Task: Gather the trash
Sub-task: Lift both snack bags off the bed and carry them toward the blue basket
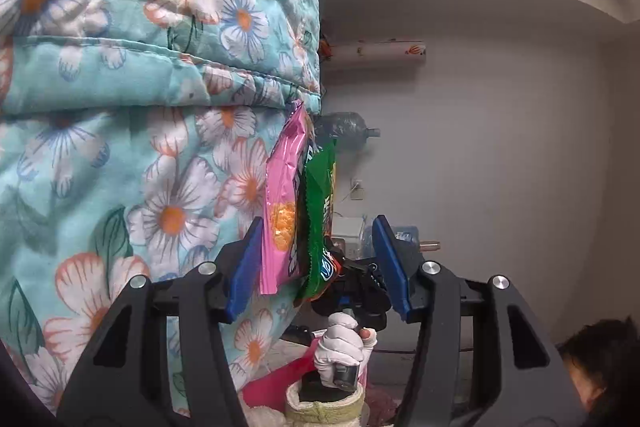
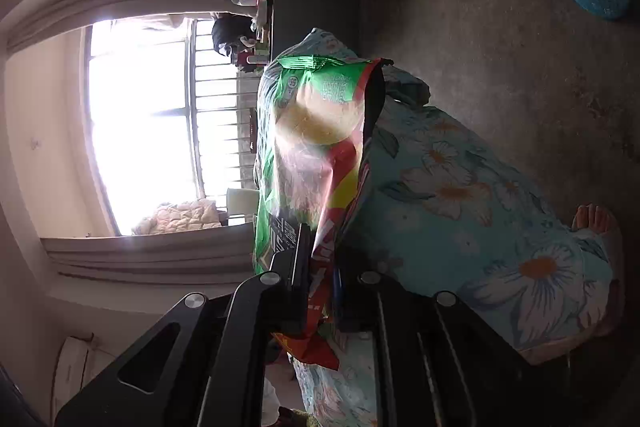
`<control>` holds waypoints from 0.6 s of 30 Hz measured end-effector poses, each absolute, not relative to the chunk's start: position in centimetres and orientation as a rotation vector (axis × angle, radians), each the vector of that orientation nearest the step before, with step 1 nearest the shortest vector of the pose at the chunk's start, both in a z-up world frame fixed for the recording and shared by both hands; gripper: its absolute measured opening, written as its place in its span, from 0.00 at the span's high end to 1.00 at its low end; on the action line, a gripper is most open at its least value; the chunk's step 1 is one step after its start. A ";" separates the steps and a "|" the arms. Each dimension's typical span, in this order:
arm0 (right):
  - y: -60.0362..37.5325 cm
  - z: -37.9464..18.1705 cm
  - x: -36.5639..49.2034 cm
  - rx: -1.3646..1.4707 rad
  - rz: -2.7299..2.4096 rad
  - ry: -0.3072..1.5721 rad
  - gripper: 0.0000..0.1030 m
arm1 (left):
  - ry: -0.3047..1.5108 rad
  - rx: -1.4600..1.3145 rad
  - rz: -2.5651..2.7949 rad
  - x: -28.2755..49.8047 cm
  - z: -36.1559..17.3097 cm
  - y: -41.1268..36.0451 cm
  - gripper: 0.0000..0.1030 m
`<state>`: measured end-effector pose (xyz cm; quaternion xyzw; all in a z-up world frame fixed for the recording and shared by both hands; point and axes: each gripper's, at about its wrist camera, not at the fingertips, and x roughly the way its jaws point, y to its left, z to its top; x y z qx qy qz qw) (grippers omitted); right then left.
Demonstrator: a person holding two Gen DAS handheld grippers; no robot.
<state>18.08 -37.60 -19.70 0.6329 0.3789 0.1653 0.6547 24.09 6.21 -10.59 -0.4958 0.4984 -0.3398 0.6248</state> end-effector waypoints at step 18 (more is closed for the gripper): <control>-38.5 -19.5 17.1 1.484 0.402 0.825 0.91 | 1.118 -0.971 -0.743 24.8 -9.0 2.8 0.94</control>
